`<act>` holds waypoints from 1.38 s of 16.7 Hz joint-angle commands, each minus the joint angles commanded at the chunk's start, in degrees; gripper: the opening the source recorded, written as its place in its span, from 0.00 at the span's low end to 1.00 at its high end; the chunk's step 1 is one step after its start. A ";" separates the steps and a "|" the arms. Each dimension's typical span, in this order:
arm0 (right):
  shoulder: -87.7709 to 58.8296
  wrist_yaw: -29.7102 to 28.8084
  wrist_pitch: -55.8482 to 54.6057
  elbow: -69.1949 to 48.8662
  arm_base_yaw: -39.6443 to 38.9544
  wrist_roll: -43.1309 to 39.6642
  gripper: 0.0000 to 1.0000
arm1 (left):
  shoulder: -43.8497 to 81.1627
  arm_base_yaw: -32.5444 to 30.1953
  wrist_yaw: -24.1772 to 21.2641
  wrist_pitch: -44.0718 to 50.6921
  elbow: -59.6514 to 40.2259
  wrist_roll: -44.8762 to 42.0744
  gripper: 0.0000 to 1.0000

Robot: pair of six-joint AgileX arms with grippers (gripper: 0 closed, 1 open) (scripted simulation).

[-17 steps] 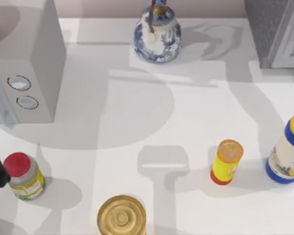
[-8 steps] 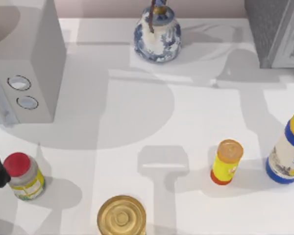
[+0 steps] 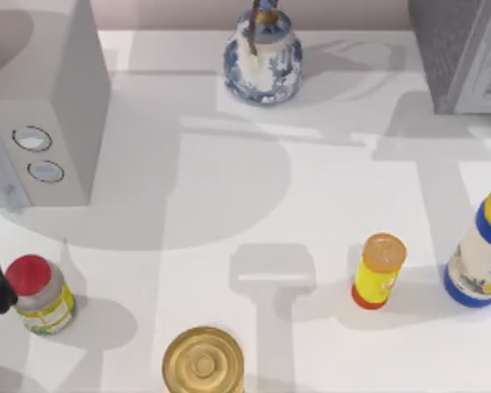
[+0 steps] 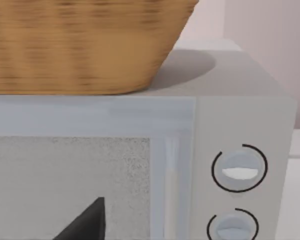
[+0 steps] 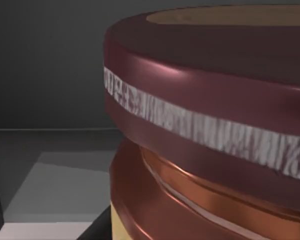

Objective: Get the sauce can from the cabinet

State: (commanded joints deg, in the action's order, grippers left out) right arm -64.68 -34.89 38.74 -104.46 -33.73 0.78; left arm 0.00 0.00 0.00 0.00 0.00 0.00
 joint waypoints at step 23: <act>64.68 34.88 -38.74 104.47 33.73 -0.78 0.00 | 0.00 0.00 0.00 0.00 0.00 0.00 1.00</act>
State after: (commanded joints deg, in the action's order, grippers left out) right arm 0.00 0.00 0.00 0.00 0.00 0.00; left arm 0.00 0.00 0.00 0.00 0.00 0.00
